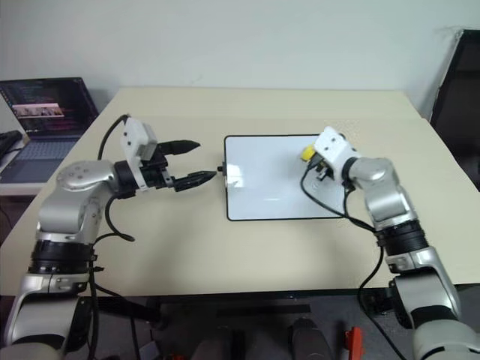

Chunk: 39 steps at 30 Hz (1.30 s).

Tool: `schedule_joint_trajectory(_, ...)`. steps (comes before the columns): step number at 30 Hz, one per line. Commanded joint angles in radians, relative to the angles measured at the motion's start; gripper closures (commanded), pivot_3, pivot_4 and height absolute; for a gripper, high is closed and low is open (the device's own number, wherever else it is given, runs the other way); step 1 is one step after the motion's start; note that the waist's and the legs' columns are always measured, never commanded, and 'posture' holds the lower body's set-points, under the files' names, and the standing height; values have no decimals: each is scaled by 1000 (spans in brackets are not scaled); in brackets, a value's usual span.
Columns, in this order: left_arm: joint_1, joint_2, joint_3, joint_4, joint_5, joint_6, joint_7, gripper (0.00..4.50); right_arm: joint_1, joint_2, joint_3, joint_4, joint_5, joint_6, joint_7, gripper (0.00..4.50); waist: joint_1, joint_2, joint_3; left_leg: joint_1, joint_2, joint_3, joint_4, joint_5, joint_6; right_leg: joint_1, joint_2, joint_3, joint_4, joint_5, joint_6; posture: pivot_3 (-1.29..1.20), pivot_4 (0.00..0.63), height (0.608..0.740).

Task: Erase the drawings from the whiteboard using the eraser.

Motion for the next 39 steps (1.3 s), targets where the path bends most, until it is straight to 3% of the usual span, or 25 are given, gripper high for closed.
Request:
schedule_joint_trajectory(1,-7,11,20,-37,0,-5,9,0,44,19,55,-26,-10,62,37,3306,2,0,0,0,2,0,0,0,0,0,2,0,0,0,-1,0,150,740)
schedule_joint_trajectory(17,-20,14,15,-23,2,-11,-2,0,-58,-101,-50,262,-69,-2,-125,3327,20,-5,-3,0,6,1,1,1,0,0,5,-1,-1,2,-5,0,150,740)
schedule_joint_trajectory(24,-33,9,10,-8,8,-16,-8,0,-24,-75,-18,181,-66,18,-97,3330,14,-5,-3,0,6,2,0,1,0,0,5,0,-2,2,-4,0,150,740)
schedule_joint_trajectory(33,-27,4,14,-7,9,-13,-9,0,96,85,117,19,-78,116,-40,3336,-17,-7,-4,2,10,2,-2,1,0,-1,8,0,-1,2,-5,0,150,740)
schedule_joint_trajectory(39,-20,4,14,-19,9,-8,-6,0,127,57,107,-11,-84,131,-36,3338,-13,-7,-5,2,9,2,-1,1,0,0,7,0,-1,-1,-10,0,150,740)
